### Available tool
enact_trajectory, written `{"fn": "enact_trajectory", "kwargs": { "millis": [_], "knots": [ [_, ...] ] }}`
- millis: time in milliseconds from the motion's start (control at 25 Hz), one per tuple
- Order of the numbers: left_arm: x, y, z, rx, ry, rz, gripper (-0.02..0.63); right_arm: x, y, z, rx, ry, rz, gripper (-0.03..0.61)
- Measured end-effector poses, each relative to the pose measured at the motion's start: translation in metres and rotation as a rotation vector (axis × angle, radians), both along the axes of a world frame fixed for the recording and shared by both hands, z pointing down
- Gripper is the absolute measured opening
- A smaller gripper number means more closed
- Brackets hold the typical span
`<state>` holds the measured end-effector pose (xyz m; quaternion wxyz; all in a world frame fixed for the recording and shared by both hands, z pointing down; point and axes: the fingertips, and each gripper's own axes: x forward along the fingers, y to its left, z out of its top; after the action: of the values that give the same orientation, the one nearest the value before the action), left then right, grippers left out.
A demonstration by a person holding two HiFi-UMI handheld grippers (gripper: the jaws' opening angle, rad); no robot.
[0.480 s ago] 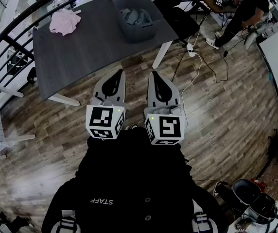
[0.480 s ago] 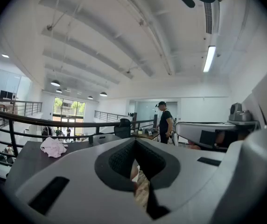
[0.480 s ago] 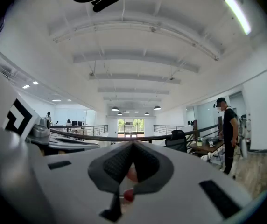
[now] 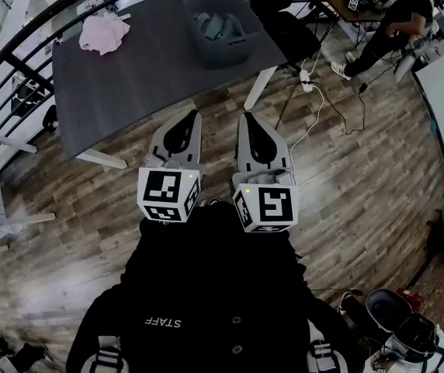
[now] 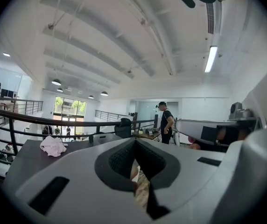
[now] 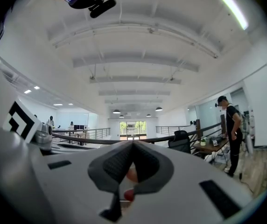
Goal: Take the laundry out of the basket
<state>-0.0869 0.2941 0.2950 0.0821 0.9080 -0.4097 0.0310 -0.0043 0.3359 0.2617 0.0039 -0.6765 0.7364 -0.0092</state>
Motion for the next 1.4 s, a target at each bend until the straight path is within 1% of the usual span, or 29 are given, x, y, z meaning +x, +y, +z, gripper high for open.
{"fn": "enact_trajectory", "kwargs": {
  "millis": [320, 560, 800, 1000, 1200, 1400],
  "knots": [
    [-0.001, -0.006, 0.005, -0.010, -0.009, -0.009, 0.002, 0.000, -0.008, 0.006, -0.013, -0.002, -0.007, 0.014],
    [0.007, -0.013, 0.012, -0.026, -0.019, -0.017, 0.002, 0.007, -0.013, 0.011, -0.025, 0.009, -0.018, 0.014],
    [0.009, -0.014, 0.027, -0.052, -0.035, -0.044, 0.002, 0.019, -0.008, 0.028, -0.063, -0.013, -0.024, 0.014],
    [0.005, -0.023, 0.042, -0.083, -0.052, -0.075, 0.002, 0.024, -0.017, 0.043, -0.097, -0.037, -0.032, 0.014],
    [0.001, -0.049, 0.055, -0.105, -0.060, -0.094, 0.002, 0.023, -0.046, 0.058, -0.130, -0.055, -0.046, 0.014],
    [0.001, -0.096, 0.067, -0.117, -0.047, -0.102, 0.002, 0.028, -0.089, 0.075, -0.166, -0.055, -0.033, 0.014]
  ]
}}
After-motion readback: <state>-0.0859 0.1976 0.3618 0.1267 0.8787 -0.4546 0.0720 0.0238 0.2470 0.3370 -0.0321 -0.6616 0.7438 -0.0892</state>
